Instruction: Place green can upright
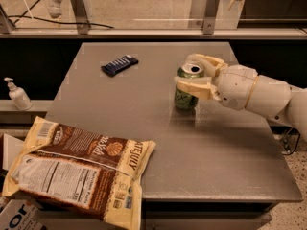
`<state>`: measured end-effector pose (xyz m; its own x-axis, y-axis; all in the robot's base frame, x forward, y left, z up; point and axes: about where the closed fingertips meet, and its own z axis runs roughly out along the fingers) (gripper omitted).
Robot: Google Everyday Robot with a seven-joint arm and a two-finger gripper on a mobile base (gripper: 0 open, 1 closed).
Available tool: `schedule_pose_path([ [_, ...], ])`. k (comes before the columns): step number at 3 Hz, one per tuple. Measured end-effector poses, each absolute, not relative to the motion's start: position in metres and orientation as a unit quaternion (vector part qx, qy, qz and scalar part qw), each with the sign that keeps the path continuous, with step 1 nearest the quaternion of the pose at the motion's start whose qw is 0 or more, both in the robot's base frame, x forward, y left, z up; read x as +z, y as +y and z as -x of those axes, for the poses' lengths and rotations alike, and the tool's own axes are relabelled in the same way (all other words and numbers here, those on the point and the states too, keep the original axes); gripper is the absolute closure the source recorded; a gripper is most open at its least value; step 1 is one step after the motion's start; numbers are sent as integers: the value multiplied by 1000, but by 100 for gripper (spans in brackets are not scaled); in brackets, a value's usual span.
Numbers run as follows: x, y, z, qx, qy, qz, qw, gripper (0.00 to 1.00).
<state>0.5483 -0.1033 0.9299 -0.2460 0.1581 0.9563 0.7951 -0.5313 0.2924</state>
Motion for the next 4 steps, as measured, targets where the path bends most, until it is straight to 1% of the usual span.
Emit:
schedule_pose_path([
  [2, 901, -104, -545, -635, -436, 591, 240, 100],
  [3, 906, -104, -545, -635, -436, 591, 240, 83],
  [4, 907, -104, -545, -635, -436, 591, 240, 59],
])
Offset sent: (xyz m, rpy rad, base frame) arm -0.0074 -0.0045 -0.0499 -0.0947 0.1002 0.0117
